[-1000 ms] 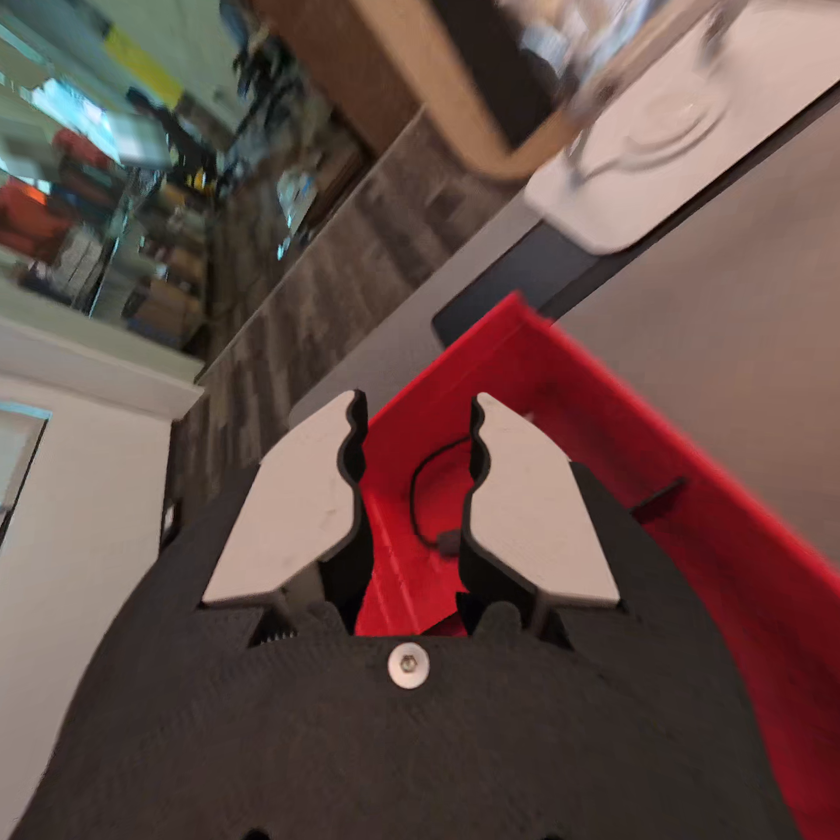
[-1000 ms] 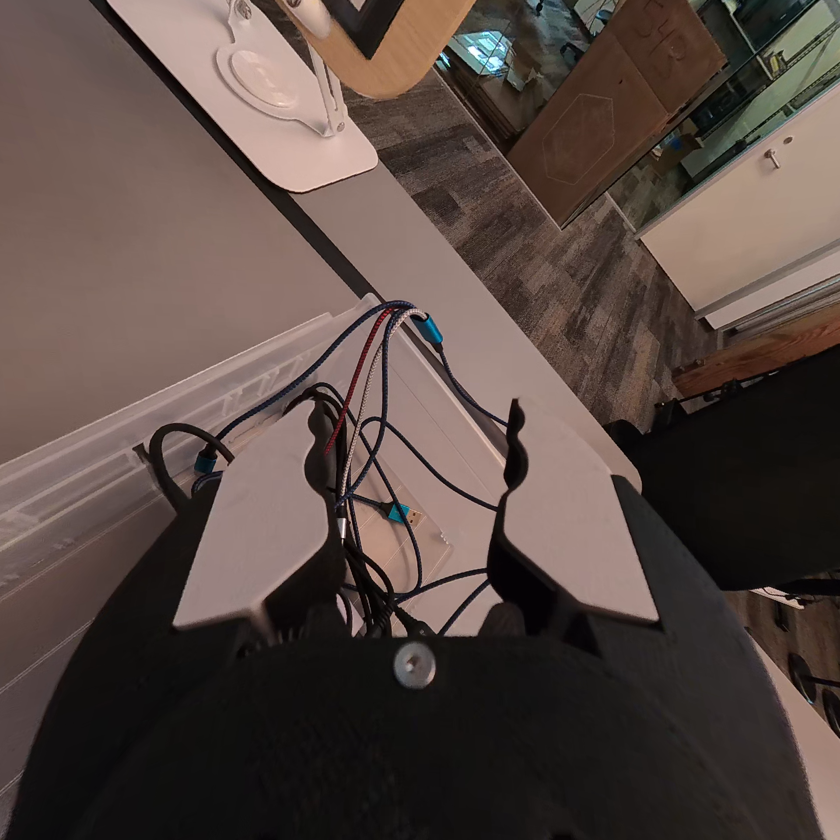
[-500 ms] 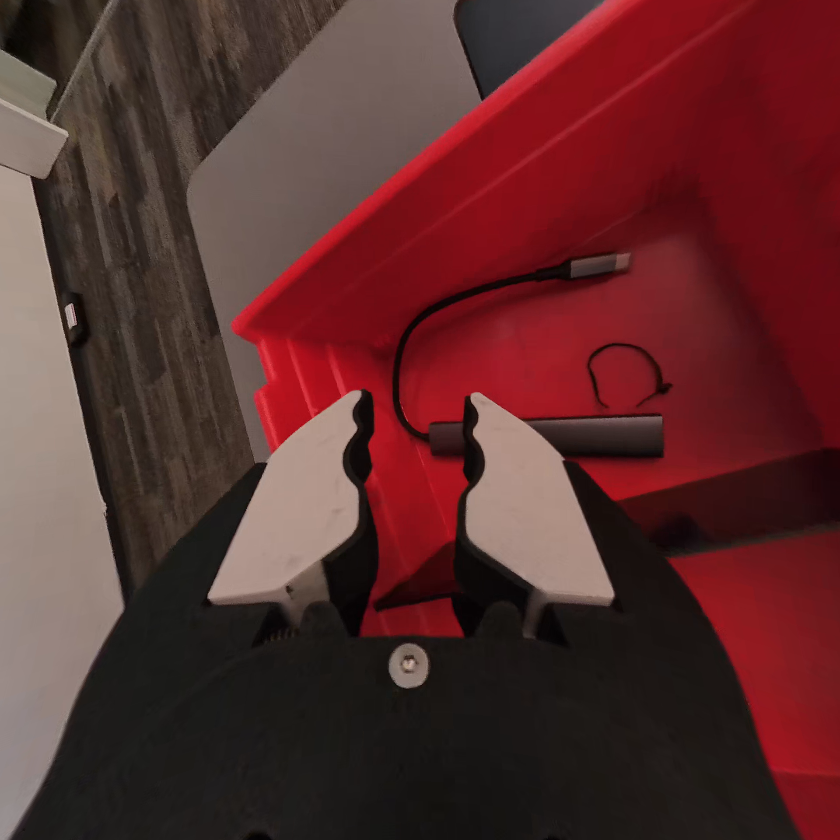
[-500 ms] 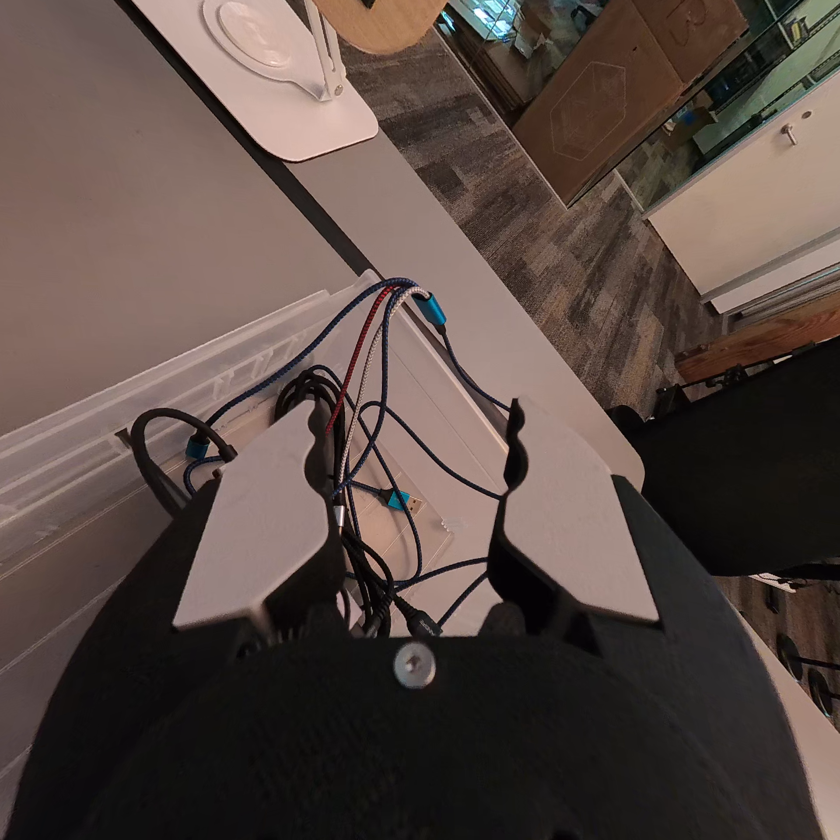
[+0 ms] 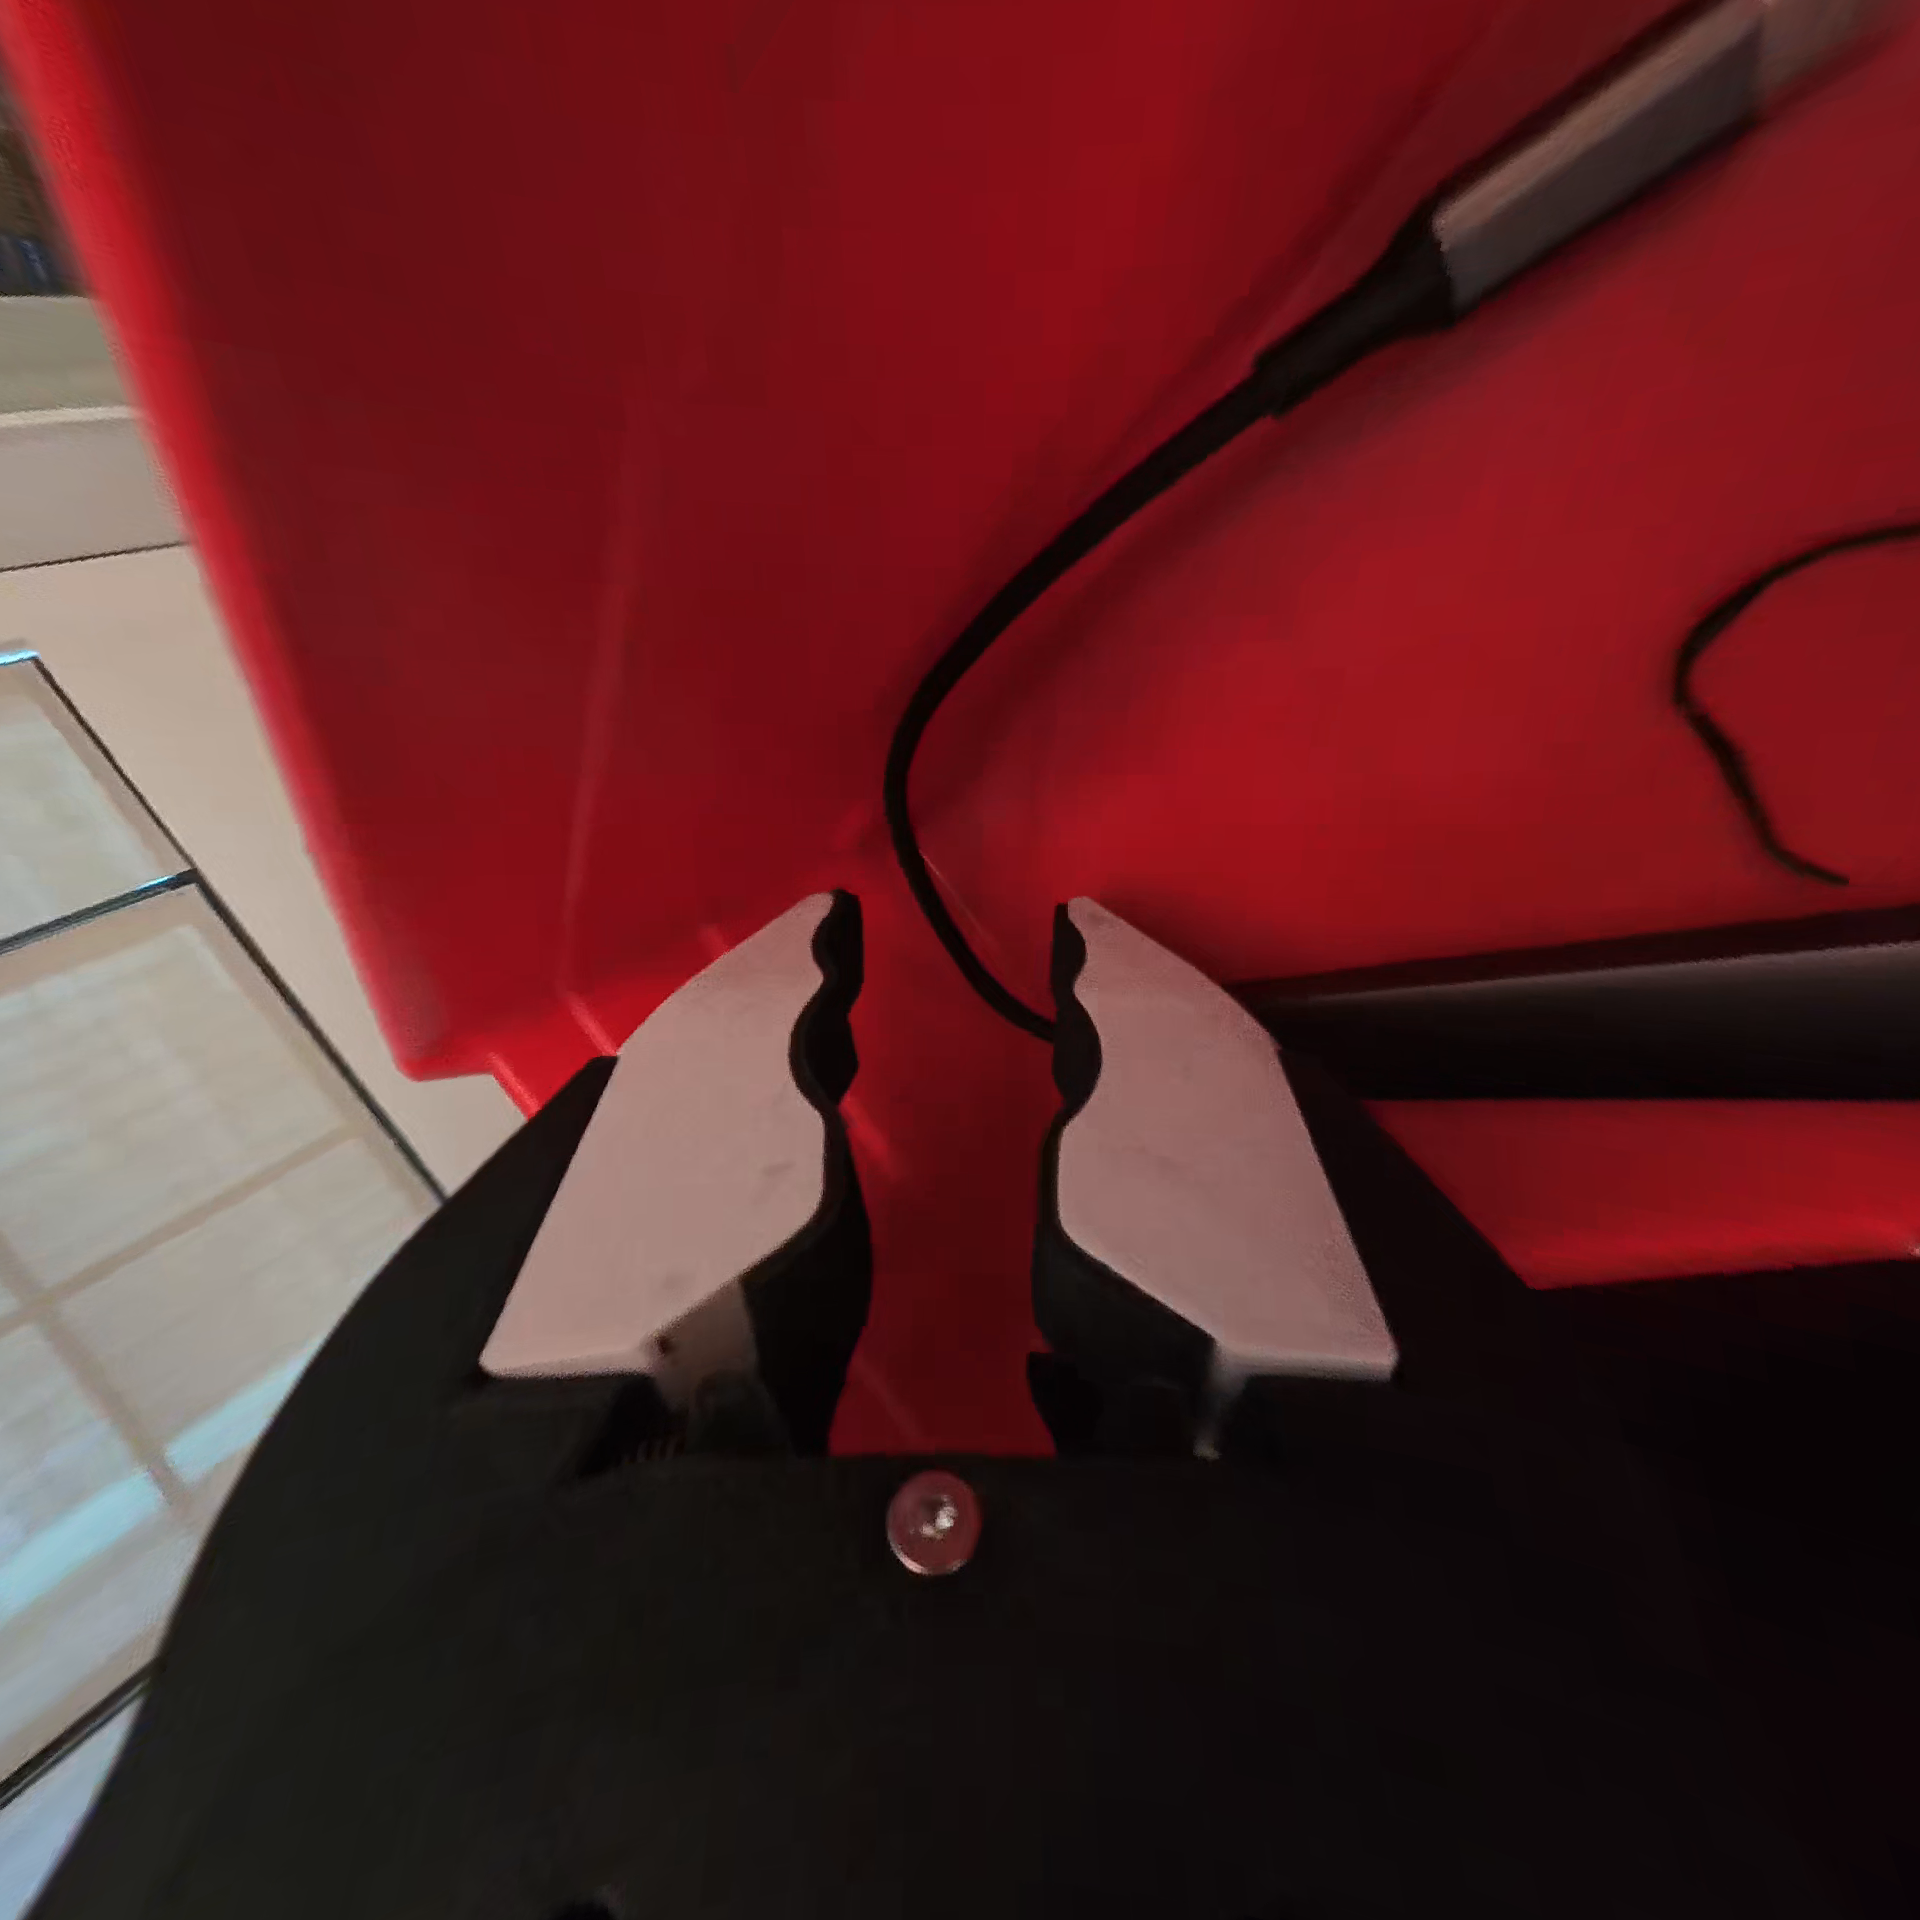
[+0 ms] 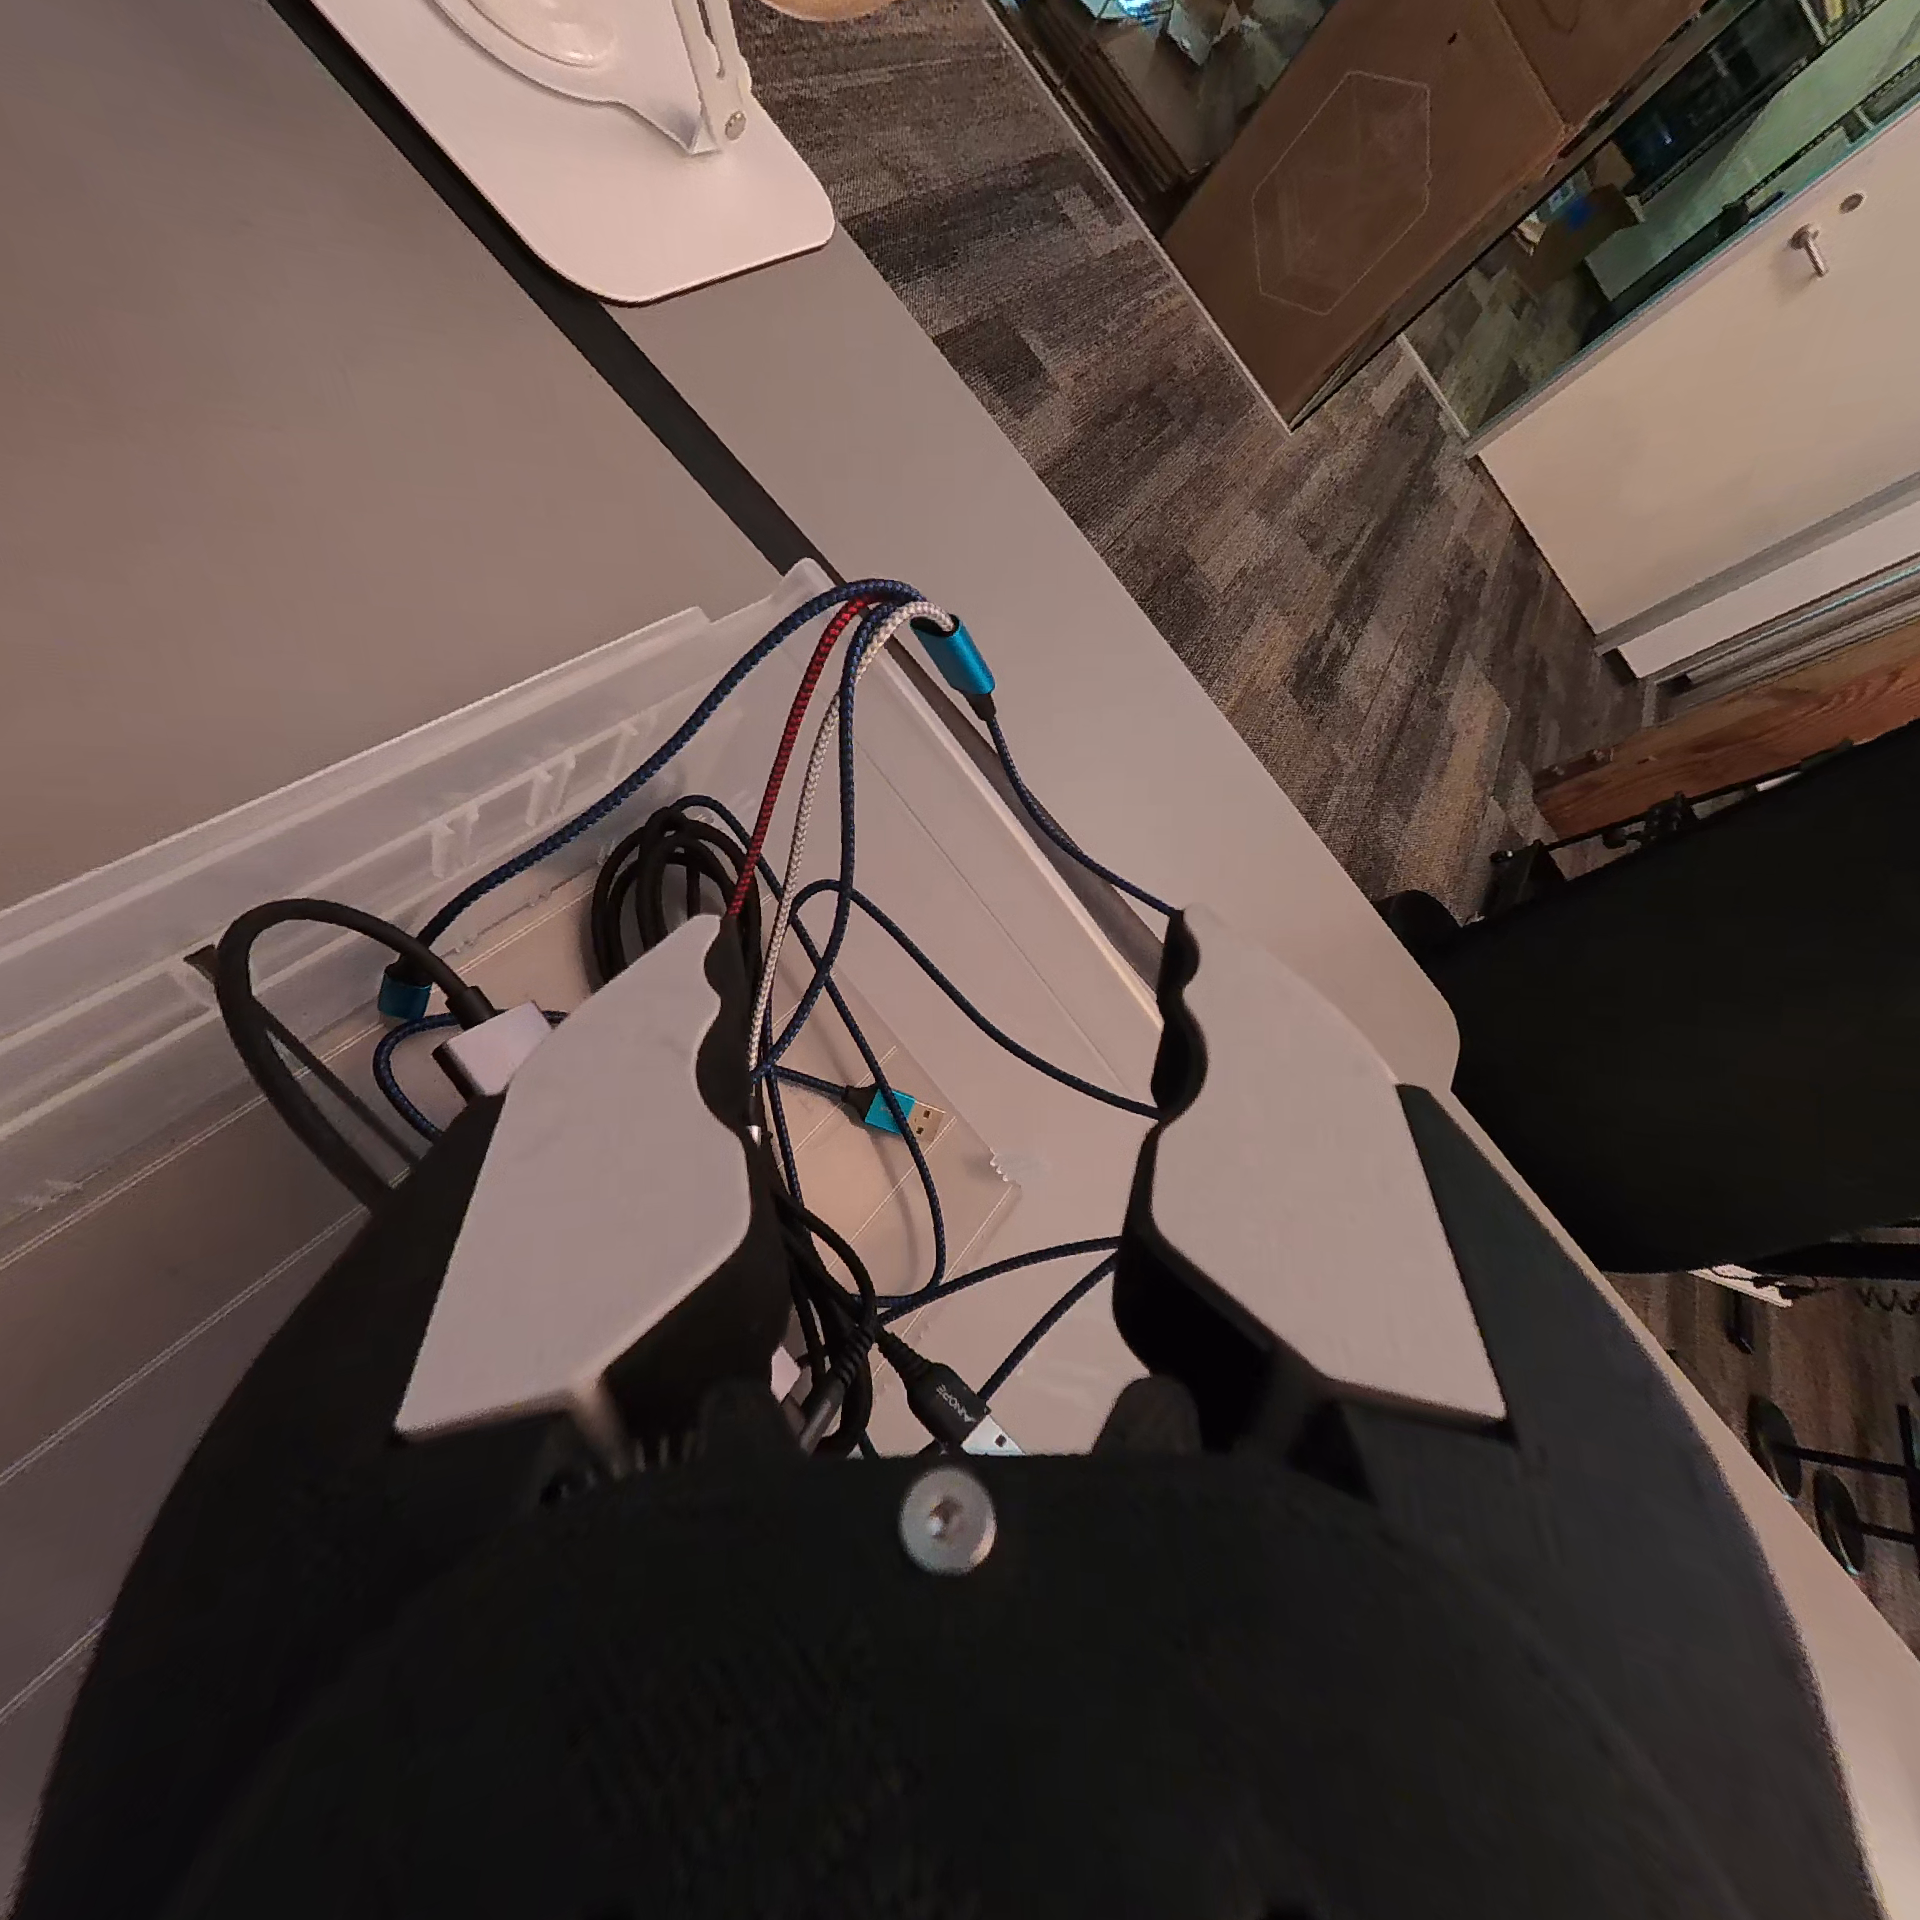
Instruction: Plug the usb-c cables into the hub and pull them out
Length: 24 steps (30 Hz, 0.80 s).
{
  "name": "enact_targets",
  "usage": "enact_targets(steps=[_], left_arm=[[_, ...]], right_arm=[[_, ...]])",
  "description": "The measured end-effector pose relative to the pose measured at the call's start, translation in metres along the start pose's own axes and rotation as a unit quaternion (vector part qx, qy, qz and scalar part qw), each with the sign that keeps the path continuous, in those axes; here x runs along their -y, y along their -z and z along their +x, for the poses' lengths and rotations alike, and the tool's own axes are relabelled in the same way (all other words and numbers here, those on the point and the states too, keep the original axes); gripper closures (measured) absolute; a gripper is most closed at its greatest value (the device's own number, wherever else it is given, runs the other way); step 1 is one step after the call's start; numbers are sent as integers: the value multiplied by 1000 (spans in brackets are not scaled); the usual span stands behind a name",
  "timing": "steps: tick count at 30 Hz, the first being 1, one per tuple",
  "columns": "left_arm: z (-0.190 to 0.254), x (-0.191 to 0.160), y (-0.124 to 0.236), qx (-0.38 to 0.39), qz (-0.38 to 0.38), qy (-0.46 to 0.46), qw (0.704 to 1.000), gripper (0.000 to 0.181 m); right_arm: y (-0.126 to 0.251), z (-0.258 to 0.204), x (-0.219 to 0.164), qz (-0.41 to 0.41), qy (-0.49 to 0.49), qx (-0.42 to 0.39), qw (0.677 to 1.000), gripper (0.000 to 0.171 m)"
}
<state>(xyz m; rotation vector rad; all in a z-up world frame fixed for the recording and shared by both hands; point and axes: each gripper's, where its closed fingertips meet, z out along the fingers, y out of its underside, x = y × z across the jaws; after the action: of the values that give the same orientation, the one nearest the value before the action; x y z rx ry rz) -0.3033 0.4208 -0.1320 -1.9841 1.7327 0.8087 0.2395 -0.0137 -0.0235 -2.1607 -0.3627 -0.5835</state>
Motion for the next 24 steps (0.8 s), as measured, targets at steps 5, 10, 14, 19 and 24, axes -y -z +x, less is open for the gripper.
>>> enact_targets(steps=[5,10,14,19,24], left_arm=[[0,-1,-11,0,-30,-22,999,150],[-2,-2,-18,5,-50,-36,998,161],[-5,-2,-25,29,-64,-60,996,174],[-6,2,-21,39,-55,-61,996,175],[-29,3,14,86,-6,-43,995,177]], right_arm=[[-2,-3,0,-6,6,3,1000,94],[-3,-5,-1,-9,9,7,1000,94],[-3,-5,-3,-13,11,9,1000,94],[-2,-4,-5,-12,7,10,1000,94],[-2,-4,-4,-11,9,11,1000,94]])
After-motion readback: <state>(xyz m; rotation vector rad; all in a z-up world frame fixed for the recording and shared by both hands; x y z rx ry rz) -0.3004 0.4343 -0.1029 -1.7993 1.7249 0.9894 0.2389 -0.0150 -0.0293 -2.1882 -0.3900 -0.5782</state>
